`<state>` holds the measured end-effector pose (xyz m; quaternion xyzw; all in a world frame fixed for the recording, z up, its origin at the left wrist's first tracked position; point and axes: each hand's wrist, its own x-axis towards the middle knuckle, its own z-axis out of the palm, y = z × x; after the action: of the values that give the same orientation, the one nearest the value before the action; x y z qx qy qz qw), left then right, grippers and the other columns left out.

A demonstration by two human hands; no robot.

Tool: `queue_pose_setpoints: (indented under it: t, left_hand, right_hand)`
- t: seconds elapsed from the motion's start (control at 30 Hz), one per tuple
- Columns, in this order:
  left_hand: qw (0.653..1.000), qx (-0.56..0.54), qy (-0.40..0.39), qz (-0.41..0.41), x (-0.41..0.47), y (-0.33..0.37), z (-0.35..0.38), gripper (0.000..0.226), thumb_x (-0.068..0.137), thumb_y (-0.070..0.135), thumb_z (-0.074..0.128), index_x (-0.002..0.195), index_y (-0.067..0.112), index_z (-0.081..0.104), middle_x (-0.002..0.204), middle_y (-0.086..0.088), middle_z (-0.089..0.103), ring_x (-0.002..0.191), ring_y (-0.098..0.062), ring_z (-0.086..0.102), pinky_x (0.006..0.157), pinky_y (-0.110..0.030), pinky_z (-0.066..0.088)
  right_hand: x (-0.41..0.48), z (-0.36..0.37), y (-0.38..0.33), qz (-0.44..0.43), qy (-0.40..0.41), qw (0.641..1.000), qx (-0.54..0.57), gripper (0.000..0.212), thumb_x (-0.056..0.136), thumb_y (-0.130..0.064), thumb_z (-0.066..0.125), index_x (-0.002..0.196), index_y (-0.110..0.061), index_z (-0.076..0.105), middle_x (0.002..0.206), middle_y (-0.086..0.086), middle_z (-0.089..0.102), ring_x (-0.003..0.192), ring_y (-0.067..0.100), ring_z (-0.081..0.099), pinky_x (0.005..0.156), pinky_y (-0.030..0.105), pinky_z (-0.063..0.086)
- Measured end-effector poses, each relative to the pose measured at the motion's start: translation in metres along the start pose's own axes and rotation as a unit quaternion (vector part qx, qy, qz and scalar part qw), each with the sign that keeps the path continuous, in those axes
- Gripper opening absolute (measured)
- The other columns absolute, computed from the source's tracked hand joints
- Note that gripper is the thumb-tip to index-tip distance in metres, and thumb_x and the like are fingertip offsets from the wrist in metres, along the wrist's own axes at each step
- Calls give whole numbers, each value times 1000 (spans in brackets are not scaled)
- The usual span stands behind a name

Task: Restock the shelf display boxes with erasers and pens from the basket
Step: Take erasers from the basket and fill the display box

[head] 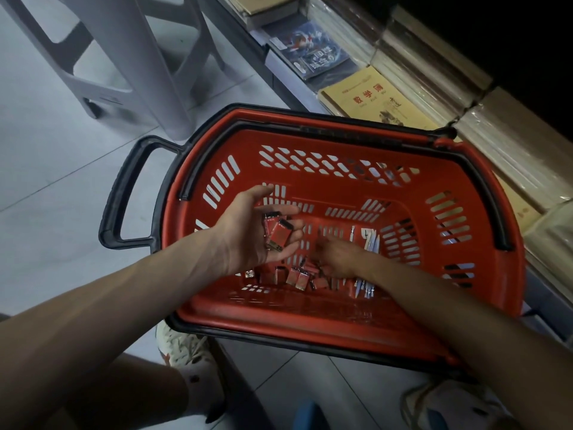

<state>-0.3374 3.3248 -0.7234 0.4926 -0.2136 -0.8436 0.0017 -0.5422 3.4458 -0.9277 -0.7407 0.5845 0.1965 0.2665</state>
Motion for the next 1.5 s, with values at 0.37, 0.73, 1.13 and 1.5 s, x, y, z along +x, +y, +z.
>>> queue_pose_setpoints:
  t: [0.37, 0.73, 1.13, 1.5]
  left_hand:
    - [999, 21, 24, 6, 1, -1, -8, 35, 100, 41, 51, 118, 14, 65, 92, -11, 66, 83, -24, 64, 80, -39, 56]
    - [998, -28, -55, 34, -23, 0, 19, 43, 97, 46, 51, 87, 11, 74, 79, -9, 69, 67, -24, 68, 59, -31, 57]
    - [997, -47, 31, 43, -16, 0, 4, 24, 99, 21, 51, 89, 10, 70, 70, -1, 60, 52, -10, 57, 44, -20, 53]
    - [997, -54, 58, 23, -18, 3, 1, 60, 107, 45, 38, 77, 8, 74, 71, -7, 66, 69, -19, 71, 49, -30, 59]
  right_hand:
    - [-64, -81, -10, 47, 213, 960, 174, 60, 79, -43, 76, 131, -27, 50, 118, -5, 46, 105, 13, 51, 88, 33, 54]
    - [-116, -199, -106, -53, 363, 921, 132, 62, 85, -46, 77, 137, -24, 53, 128, -5, 58, 117, 16, 54, 100, 37, 46]
    - [-28, -41, -47, 115, 75, 969, 207, 70, 81, -65, 69, 140, -32, 51, 136, 5, 41, 124, 29, 53, 97, 45, 54]
    - [7, -14, -49, -163, 10, 968, -192, 57, 98, -25, 56, 153, -27, 39, 144, 17, 46, 133, 38, 42, 95, 49, 46]
